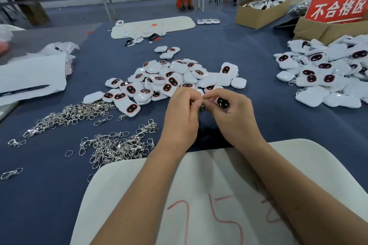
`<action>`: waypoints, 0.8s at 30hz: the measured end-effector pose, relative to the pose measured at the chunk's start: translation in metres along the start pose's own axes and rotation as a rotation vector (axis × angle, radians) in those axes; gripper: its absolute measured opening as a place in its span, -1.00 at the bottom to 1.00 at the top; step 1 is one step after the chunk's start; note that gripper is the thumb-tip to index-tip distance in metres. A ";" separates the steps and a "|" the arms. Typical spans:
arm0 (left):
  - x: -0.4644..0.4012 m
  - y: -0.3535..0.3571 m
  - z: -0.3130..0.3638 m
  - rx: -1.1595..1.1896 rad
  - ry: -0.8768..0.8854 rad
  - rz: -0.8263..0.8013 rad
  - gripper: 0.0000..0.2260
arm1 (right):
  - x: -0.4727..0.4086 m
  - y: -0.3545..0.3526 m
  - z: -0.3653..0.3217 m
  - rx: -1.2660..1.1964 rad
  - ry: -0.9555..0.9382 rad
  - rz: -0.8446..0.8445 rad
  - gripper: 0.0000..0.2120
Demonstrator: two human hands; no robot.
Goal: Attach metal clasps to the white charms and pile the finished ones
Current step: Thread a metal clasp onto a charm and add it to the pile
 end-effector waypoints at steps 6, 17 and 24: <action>0.000 -0.002 -0.002 0.119 -0.064 -0.011 -0.91 | -0.002 -0.004 0.002 -0.074 -0.002 0.005 -0.89; 0.001 -0.006 0.004 0.099 -0.012 0.032 -0.89 | -0.003 -0.001 0.007 -0.260 0.037 -0.041 -0.84; 0.000 -0.004 0.003 -0.053 0.065 0.040 -0.88 | -0.001 0.000 0.007 -0.303 0.097 -0.074 -0.87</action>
Point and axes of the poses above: each hand's wrist, its own x-axis away from the middle knuckle, its own y-axis out of the palm, z = x × y, the point moved 6 cm from there along -x, towards the middle knuckle, and after that the axes turned 6 degrees about -z, right-handed, at the moved point
